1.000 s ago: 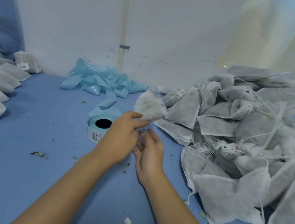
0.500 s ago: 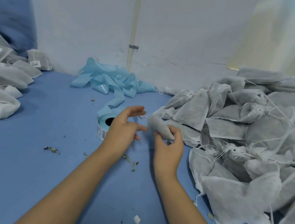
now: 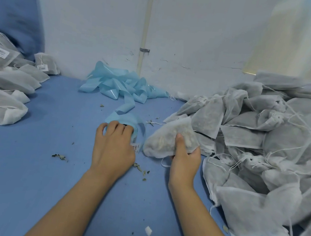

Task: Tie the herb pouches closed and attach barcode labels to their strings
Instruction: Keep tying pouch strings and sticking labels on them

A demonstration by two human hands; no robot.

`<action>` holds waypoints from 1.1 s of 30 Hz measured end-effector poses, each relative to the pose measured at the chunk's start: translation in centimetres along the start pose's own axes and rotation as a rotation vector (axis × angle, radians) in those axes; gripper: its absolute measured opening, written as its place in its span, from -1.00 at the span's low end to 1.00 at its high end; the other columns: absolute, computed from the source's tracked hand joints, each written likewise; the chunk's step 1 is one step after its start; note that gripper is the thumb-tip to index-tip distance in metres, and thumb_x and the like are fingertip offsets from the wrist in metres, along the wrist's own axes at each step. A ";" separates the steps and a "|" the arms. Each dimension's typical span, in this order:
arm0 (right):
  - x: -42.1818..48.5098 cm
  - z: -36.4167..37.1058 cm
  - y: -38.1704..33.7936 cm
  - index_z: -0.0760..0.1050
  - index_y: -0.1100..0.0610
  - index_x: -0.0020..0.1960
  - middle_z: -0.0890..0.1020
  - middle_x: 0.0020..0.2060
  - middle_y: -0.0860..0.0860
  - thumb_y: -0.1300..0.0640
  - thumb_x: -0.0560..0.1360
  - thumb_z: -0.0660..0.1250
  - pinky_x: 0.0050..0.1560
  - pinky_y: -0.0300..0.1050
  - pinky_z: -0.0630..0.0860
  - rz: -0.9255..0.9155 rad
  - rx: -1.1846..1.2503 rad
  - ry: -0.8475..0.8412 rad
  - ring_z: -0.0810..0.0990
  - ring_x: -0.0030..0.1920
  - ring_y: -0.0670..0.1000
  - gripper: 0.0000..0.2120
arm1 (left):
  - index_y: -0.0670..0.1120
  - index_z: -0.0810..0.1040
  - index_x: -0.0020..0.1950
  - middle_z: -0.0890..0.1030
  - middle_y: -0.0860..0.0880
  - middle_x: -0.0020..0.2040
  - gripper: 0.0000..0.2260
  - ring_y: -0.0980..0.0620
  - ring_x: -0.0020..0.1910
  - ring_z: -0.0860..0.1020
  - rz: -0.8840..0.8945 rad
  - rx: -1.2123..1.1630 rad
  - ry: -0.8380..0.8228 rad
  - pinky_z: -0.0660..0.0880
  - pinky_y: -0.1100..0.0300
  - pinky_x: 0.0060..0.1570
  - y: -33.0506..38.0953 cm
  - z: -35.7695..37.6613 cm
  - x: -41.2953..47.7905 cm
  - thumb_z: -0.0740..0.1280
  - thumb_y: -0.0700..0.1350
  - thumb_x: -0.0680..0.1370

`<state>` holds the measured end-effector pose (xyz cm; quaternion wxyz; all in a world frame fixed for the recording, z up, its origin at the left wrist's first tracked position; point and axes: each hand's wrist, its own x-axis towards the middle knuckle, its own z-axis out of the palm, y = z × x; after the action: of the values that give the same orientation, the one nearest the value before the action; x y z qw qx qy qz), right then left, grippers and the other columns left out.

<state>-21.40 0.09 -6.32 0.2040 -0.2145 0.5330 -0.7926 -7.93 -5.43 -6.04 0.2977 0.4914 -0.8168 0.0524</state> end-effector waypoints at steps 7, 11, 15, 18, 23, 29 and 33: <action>0.0 -0.1 -0.2 0.50 0.16 0.23 0.64 0.10 0.02 0.11 0.51 0.38 0.20 -0.03 0.54 0.011 0.024 0.015 0.61 0.10 -0.05 -0.68 | -0.09 0.50 0.18 0.58 -0.02 0.07 -0.78 -0.05 0.24 0.39 -0.044 0.090 0.023 0.00 -0.01 0.40 -1.2 0.7 0.4 0.21 -0.06 0.59; -0.3 0.0 -0.3 0.50 0.17 0.21 0.65 0.06 0.02 0.11 0.51 0.38 0.12 -0.09 0.57 -0.003 0.004 -0.060 0.62 0.07 -0.05 -0.70 | -0.13 0.53 0.05 0.60 -0.06 0.01 -0.80 -0.09 0.19 0.40 -0.163 0.167 0.046 0.10 -0.02 0.34 -2.2 0.3 0.5 0.20 -0.04 0.60; -0.8 0.5 -0.3 0.53 0.17 0.10 0.65 -0.18 -0.05 0.10 0.50 0.39 -0.39 -0.30 0.49 0.039 0.001 -0.184 0.60 -0.30 -0.20 -0.78 | -0.16 0.53 0.13 0.59 -0.10 0.06 -0.80 -0.13 0.21 0.40 -0.265 0.114 0.074 0.04 -0.11 0.38 -2.9 0.3 0.3 0.23 -0.09 0.60; -1.2 0.9 -0.2 0.54 0.17 0.09 0.65 -0.21 -0.03 0.09 0.50 0.39 -0.41 -0.27 0.47 0.113 0.018 -0.226 0.58 -0.33 -0.16 -0.79 | -0.20 0.55 0.13 0.56 -0.15 0.10 -0.81 -0.22 0.21 0.39 -0.258 0.043 0.194 0.07 -0.13 0.32 -2.4 0.4 0.3 0.30 -0.18 0.56; -0.8 0.7 -0.2 0.56 0.12 0.04 0.67 -0.20 -0.02 0.08 0.51 0.38 -0.33 -0.22 0.51 0.220 0.090 -0.215 0.59 -0.28 -0.08 -0.84 | -0.07 0.55 -0.05 0.56 0.05 -0.12 -0.89 0.11 -0.15 0.51 -0.233 -0.821 0.197 0.35 0.44 -0.14 1.4 -0.3 -0.4 0.23 -0.14 0.61; 0.0 0.1 -0.6 0.54 0.18 -0.03 0.64 -0.35 -0.03 0.09 0.53 0.36 -0.45 -0.31 0.47 0.389 0.357 -0.186 0.51 -0.47 -0.13 -0.86 | -0.09 0.54 -0.02 0.65 -0.12 -0.27 -0.85 0.00 -0.42 0.57 -0.526 -1.251 -0.177 0.48 0.25 -0.44 3.4 0.5 -0.6 0.26 -0.04 0.60; 0.5 -0.1 -0.6 0.56 0.24 -0.03 0.69 -0.22 0.05 0.14 0.52 0.36 -0.32 -0.28 0.57 0.455 0.493 -0.185 0.67 -0.31 -0.08 -0.85 | -0.19 0.56 -0.05 0.65 -0.12 -0.26 -0.91 -0.02 -0.27 0.64 -0.608 -1.434 -0.223 0.58 0.22 -0.25 2.9 0.7 -0.1 0.30 -0.18 0.57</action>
<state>-21.93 0.05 -5.77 0.4688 -0.1053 0.3390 -0.8089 -10.60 -4.12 -6.02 0.4595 0.3835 -0.5062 -0.6209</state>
